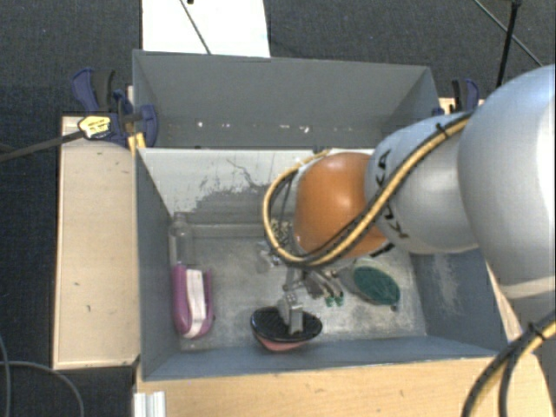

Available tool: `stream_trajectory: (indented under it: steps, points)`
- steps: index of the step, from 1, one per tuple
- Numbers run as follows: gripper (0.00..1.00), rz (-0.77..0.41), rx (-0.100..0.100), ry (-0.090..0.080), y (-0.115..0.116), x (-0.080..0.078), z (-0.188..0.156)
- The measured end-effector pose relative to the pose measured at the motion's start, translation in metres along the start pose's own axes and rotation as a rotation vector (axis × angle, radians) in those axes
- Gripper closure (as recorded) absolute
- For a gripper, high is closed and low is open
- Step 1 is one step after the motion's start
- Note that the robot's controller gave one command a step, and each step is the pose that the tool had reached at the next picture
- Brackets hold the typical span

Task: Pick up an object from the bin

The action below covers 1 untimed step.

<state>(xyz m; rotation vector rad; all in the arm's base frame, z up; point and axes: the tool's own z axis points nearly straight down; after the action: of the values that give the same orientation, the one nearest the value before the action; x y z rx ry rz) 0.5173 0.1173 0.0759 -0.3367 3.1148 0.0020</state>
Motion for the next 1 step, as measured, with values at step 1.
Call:
stream_trajectory:
  steps: [1]
  points:
    - [0.0, -0.214, 0.003, -0.03, 0.0179, 0.0216, -0.0025]
